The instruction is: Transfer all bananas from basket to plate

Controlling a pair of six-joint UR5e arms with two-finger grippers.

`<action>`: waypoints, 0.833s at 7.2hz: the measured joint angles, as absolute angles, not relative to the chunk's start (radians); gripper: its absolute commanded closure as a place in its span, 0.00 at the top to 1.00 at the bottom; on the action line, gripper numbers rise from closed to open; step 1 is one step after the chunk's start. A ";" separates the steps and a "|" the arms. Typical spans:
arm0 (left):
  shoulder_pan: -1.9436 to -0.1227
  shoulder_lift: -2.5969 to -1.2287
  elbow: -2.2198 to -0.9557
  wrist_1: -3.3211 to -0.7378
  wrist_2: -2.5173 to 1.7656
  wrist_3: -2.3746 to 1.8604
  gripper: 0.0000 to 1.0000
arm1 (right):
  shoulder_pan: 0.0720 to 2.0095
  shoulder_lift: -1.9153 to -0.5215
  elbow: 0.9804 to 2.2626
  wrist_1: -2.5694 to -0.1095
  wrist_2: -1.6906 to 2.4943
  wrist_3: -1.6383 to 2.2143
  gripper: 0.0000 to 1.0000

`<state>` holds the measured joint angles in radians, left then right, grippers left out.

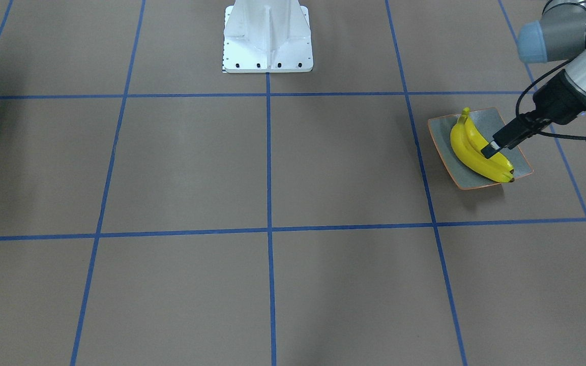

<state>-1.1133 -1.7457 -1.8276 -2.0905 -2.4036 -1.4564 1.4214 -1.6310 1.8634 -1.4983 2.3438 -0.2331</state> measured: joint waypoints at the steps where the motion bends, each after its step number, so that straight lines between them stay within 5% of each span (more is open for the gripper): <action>1: -1.085 -1.799 -1.823 -2.090 -2.405 -1.536 1.00 | 1.368 -1.578 1.879 -1.496 2.403 -0.095 0.00; 6: -0.947 -2.157 -1.650 -2.093 -2.405 -1.865 1.00 | 1.097 -1.296 1.953 -1.486 2.509 0.492 0.00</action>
